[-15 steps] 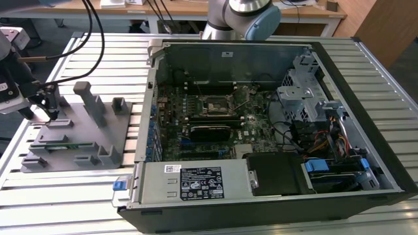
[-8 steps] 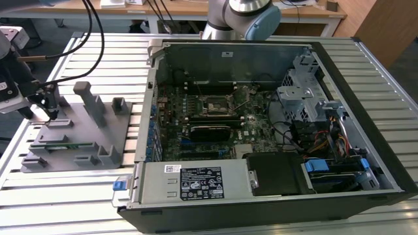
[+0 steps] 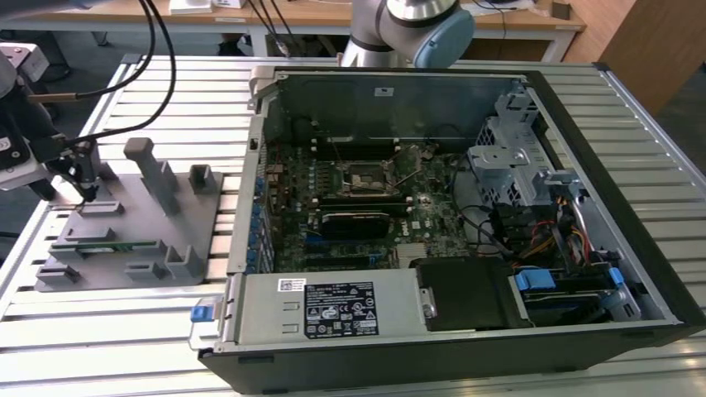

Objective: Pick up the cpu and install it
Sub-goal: 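Pick up the cpu and move it towards the insertion slot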

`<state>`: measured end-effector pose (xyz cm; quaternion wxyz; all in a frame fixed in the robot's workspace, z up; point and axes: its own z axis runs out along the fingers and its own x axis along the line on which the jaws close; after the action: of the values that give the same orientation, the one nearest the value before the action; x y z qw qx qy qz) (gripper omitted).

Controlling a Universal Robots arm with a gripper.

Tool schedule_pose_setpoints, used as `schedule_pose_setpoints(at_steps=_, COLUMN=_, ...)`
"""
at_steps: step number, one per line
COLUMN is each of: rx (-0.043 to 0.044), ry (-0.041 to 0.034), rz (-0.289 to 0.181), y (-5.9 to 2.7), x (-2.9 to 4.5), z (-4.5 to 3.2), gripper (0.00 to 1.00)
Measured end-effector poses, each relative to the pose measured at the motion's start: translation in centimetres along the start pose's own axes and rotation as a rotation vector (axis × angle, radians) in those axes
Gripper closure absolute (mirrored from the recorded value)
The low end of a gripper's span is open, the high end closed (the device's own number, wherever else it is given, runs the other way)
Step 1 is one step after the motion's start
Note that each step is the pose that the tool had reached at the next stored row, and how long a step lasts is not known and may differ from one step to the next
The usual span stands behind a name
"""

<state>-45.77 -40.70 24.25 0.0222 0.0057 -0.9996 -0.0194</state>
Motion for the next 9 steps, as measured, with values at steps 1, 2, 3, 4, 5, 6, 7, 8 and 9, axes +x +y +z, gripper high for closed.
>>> schedule_pose_setpoints(at_steps=1, rx=0.0001, ry=0.0000, rz=0.000, y=0.00, x=0.00, z=-0.02, gripper=0.46)
schedule_pose_setpoints(at_steps=2, rx=0.0001, ry=0.0000, rz=0.000, y=0.00, x=0.00, z=-0.04, gripper=0.46)
schedule_pose_setpoints(at_steps=3, rx=0.0001, ry=0.0000, rz=0.000, y=0.00, x=0.00, z=-0.06, gripper=0.46)
schedule_pose_setpoints(at_steps=4, rx=0.0001, ry=0.0000, rz=0.000, y=0.00, x=0.00, z=-0.08, gripper=0.46)
schedule_pose_setpoints(at_steps=5, rx=0.0001, ry=0.0001, rz=0.000, y=0.00, x=0.01, z=-0.11, gripper=0.46)
schedule_pose_setpoints(at_steps=6, rx=0.0002, ry=0.0001, rz=0.000, y=0.00, x=0.01, z=-0.14, gripper=0.46)
schedule_pose_setpoints(at_steps=7, rx=0.0002, ry=0.0001, rz=0.000, y=0.00, x=0.01, z=-0.17, gripper=0.46)
schedule_pose_setpoints(at_steps=8, rx=0.0002, ry=0.0001, rz=0.000, y=0.01, x=0.01, z=-0.21, gripper=0.46)
schedule_pose_setpoints(at_steps=9, rx=0.0003, ry=0.0003, rz=0.000, y=0.01, x=0.01, z=-0.27, gripper=0.46)
